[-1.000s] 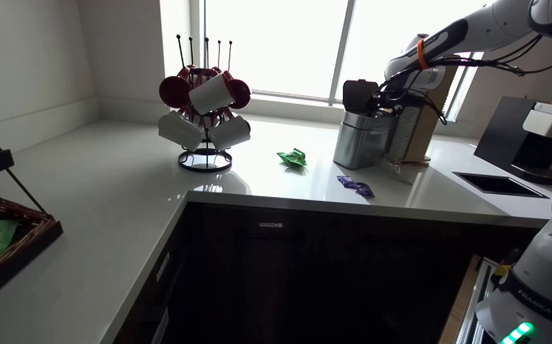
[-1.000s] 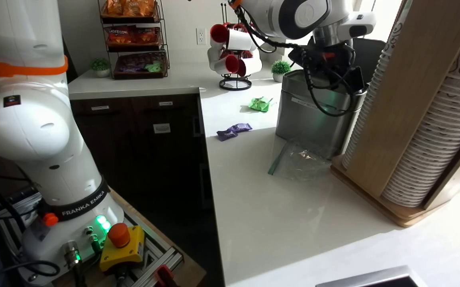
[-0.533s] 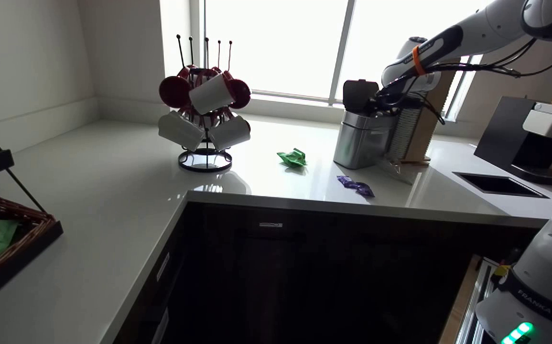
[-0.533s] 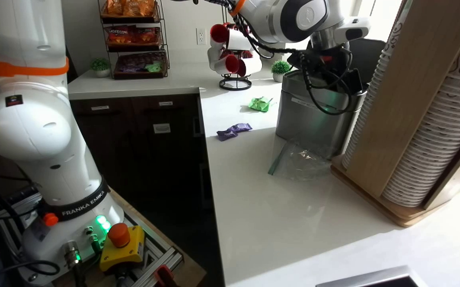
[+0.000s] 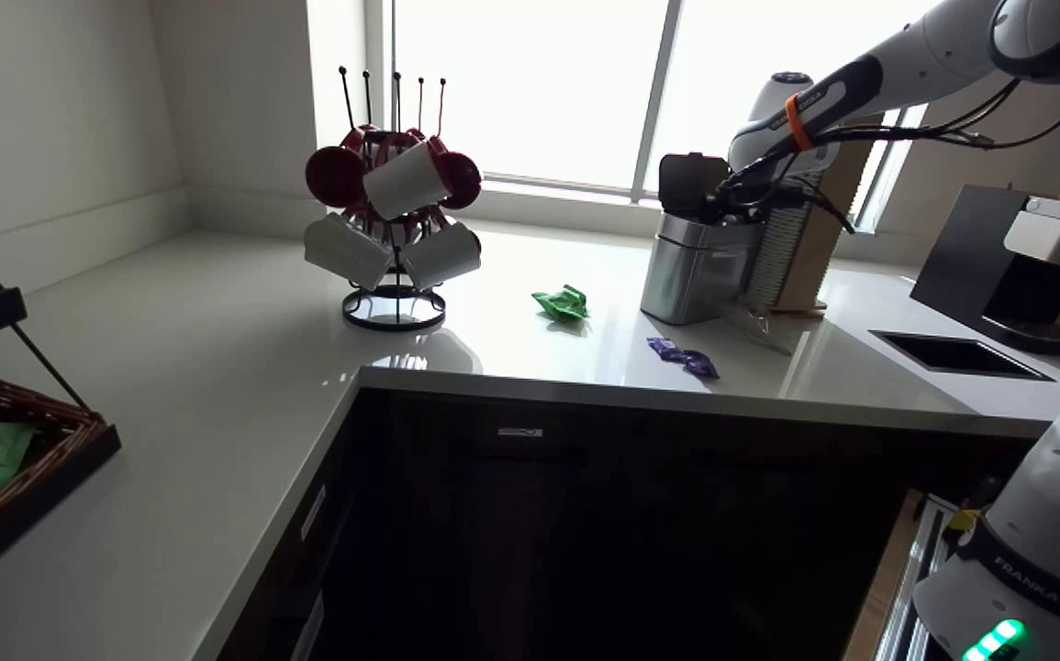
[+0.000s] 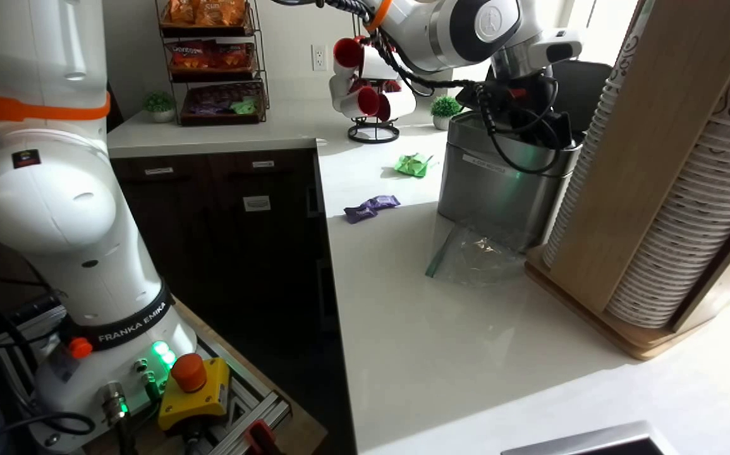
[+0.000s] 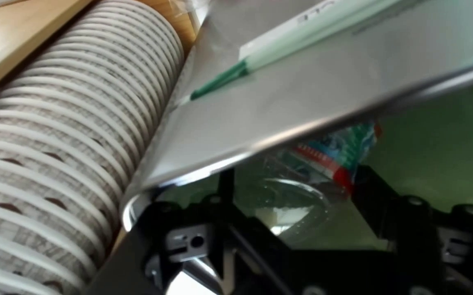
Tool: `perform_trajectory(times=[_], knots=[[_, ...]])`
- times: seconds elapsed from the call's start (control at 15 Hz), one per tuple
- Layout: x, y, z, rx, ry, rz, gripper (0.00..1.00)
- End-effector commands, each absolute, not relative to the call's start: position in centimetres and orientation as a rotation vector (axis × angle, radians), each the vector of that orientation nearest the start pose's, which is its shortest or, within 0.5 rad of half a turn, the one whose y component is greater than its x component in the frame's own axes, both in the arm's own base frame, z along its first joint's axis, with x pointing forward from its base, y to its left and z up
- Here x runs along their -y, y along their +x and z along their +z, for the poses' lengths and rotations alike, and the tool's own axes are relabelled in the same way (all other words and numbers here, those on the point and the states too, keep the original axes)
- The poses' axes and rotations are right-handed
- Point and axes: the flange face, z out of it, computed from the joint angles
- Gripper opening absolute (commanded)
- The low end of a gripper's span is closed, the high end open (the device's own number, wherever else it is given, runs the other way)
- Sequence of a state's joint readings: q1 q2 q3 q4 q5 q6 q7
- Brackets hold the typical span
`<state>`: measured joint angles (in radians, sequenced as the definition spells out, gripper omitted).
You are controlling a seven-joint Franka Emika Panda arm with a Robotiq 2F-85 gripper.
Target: Remove the bottle from the silver object
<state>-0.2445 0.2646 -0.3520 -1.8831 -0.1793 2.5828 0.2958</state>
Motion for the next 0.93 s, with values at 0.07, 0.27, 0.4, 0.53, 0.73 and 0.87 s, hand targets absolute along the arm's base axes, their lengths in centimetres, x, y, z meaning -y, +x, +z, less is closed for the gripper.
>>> perform_trajectory(times=[0.07, 0.27, 0.4, 0.53, 0.73, 0.87], knots=[[35.4, 55.0, 41.0, -1.239, -3.14, -0.627, 0.37], [35.6, 55.0, 40.8, -1.239, -3.138, -0.623, 0.19], [35.3, 55.0, 41.3, -1.239, -3.125, -0.627, 0.11], [34.9, 54.9, 42.4, -1.235, -3.112, -0.649, 0.04], [34.1, 54.4, 44.3, -1.229, -3.088, -0.678, 0.05], [33.7, 54.0, 45.6, -1.223, -3.084, -0.691, 0.03]])
